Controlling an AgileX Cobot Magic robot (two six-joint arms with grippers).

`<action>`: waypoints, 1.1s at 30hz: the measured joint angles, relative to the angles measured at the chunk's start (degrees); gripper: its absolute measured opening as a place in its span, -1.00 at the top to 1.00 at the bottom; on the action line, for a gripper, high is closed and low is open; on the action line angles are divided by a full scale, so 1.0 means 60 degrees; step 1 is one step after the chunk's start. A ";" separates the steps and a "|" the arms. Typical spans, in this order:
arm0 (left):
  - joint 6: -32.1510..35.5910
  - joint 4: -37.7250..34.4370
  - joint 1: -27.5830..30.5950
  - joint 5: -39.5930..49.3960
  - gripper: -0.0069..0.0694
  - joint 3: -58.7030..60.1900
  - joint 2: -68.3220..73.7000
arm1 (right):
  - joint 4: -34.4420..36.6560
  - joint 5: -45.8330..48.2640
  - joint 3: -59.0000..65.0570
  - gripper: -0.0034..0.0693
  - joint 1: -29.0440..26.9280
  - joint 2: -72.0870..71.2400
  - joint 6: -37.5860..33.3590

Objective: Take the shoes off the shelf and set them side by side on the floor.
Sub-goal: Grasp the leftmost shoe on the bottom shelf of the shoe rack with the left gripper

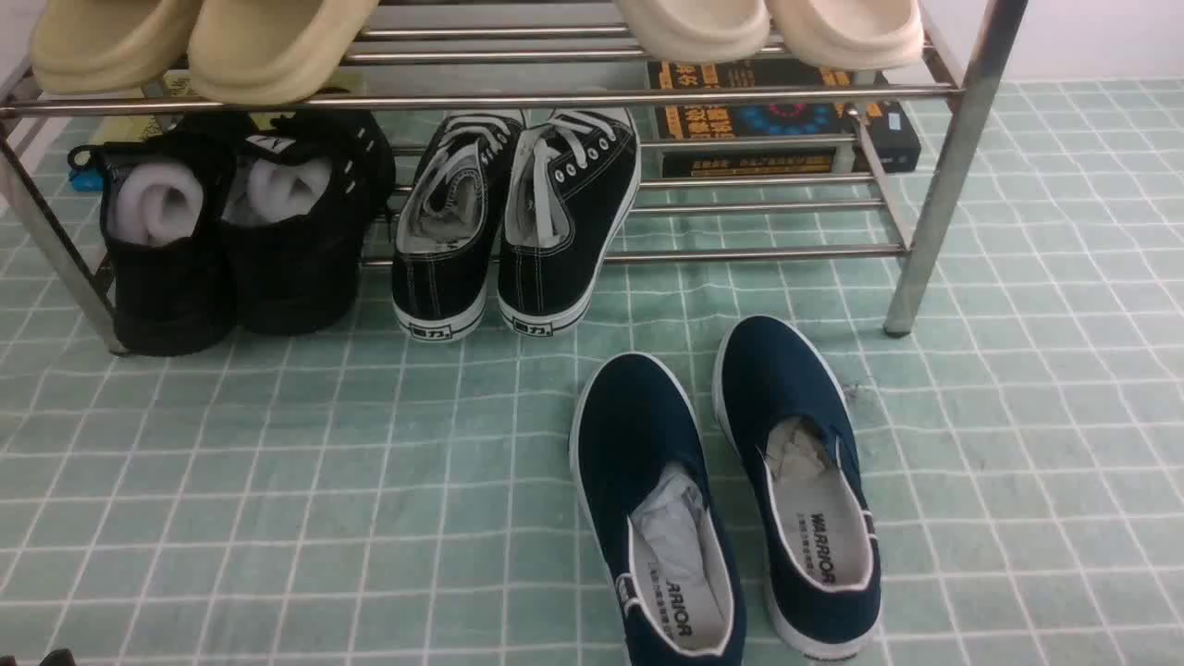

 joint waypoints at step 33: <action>0.0000 0.0439 0.0000 0.0000 0.18 0.0011 0.0000 | 0.0000 0.0000 0.0000 0.28 0.0000 0.0000 0.0000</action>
